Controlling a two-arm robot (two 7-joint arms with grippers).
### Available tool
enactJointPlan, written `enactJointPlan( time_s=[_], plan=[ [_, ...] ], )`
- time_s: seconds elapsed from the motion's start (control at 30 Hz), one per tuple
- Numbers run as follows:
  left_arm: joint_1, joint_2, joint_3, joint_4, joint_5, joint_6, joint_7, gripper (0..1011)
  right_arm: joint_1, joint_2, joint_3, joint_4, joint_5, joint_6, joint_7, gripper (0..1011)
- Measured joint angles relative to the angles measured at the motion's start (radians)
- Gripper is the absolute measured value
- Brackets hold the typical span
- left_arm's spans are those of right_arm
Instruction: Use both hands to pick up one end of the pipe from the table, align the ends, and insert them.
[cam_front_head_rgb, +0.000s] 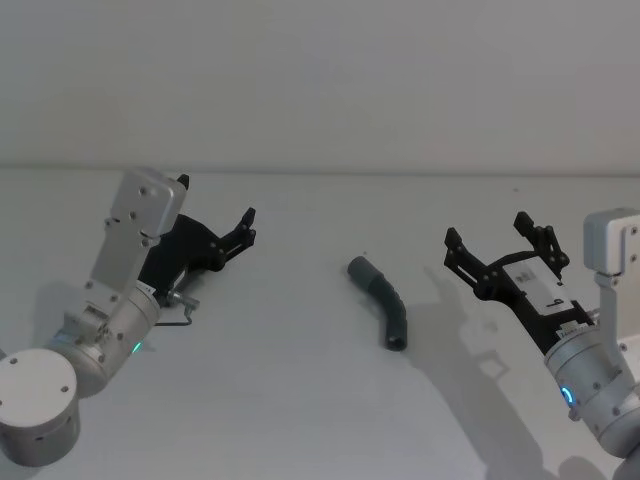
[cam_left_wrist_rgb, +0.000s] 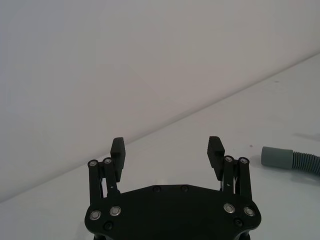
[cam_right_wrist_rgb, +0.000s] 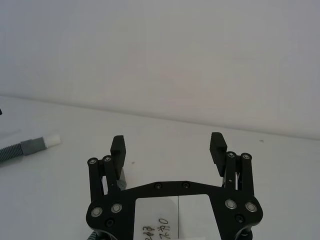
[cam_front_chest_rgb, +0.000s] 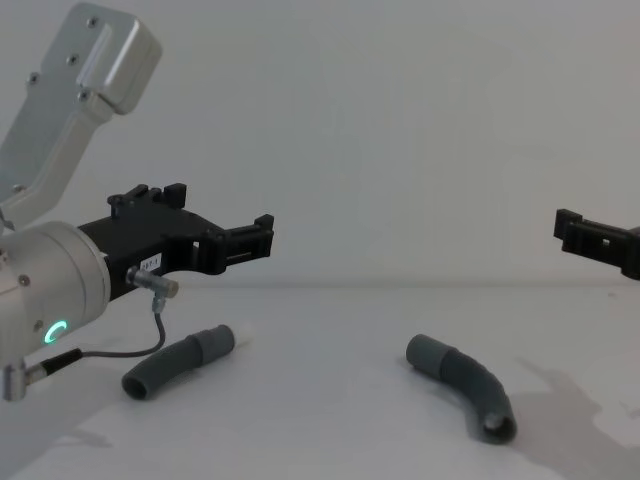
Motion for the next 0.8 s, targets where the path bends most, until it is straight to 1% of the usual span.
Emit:
enactJointPlan(
  time_s=[0.37, 0.47, 0.6, 0.8],
  plan=[
    [0.000, 0.000, 0.000, -0.001, 0.000, 0.000, 0.000, 1001, 0.000, 0.000, 0.000, 0.000, 0.000, 0.000, 0.000, 1000],
    [0.001, 0.004, -0.001, -0.006, 0.001, 0.008, -0.002, 1001, 0.000, 0.000, 0.000, 0.000, 0.000, 0.000, 0.000, 1001],
    [0.002, 0.015, -0.002, -0.017, 0.002, 0.035, -0.010, 1001, 0.000, 0.000, 0.000, 0.000, 0.000, 0.000, 0.000, 1000],
    [0.000, 0.036, -0.005, -0.038, 0.001, 0.101, -0.035, 1001, 0.000, 0.000, 0.000, 0.000, 0.000, 0.000, 0.000, 1000]
  ],
)
